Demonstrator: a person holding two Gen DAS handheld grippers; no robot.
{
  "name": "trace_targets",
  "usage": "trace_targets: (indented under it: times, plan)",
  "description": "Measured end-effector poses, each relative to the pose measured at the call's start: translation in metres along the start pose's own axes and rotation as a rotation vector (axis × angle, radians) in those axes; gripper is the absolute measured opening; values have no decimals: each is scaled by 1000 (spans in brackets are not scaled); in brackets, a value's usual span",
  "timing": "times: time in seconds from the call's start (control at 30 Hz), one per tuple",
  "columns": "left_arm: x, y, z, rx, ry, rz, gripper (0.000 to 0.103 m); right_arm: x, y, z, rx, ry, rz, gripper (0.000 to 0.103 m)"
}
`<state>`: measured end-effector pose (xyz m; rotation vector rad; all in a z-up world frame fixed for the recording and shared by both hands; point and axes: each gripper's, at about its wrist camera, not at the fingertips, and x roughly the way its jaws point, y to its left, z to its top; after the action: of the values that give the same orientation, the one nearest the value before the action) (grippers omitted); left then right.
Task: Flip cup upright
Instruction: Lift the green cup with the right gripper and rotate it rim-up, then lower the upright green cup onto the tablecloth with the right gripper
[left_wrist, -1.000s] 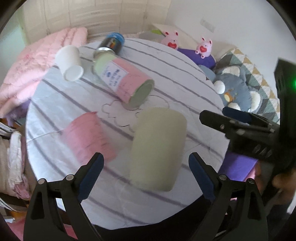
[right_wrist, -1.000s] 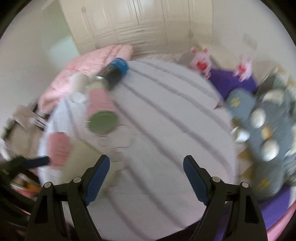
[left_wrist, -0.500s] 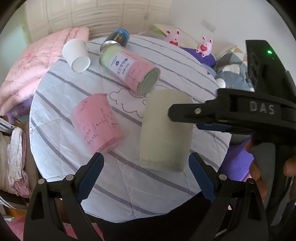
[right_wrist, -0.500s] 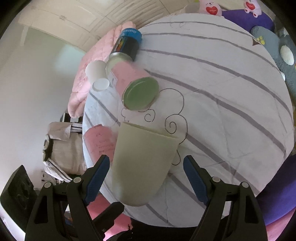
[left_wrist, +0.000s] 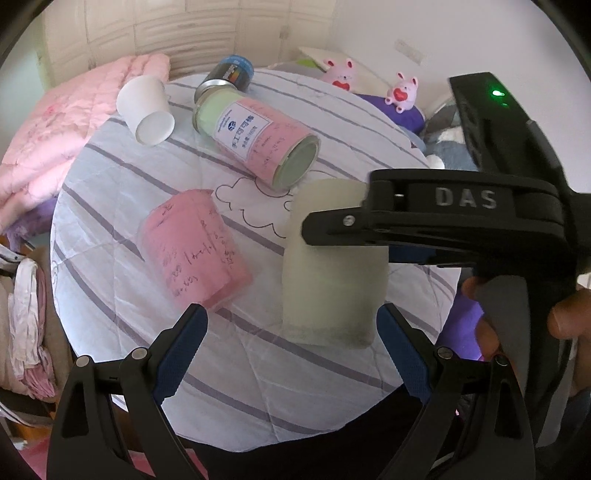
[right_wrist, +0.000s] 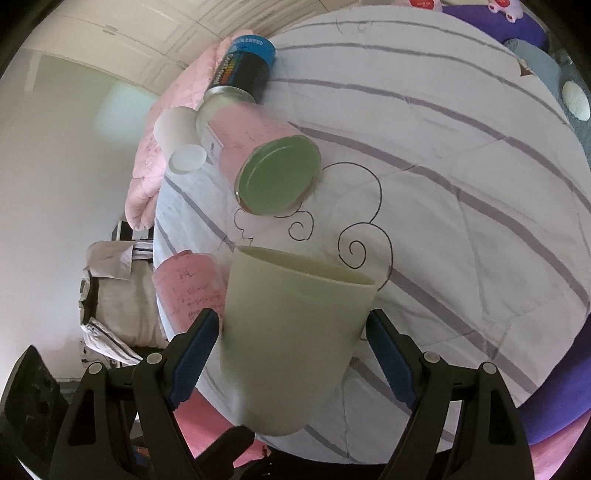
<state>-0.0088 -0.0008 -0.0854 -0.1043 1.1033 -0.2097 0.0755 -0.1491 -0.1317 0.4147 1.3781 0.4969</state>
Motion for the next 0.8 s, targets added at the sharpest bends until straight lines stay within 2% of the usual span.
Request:
trace_targets:
  times: [0.27, 0.4, 0.6, 0.8]
  plan:
    - [5, -6, 0, 42, 5, 17, 94, 19, 0, 9, 8, 45, 43, 84]
    - [6, -2, 1, 31, 16, 19, 94, 25, -4, 11, 8, 57, 89, 85]
    - [7, -2, 3, 27, 19, 24, 94, 14, -7, 9, -50, 2, 149, 82]
    - [17, -16, 14, 62, 26, 32, 95, -12, -12, 11, -124, -93, 105, 82]
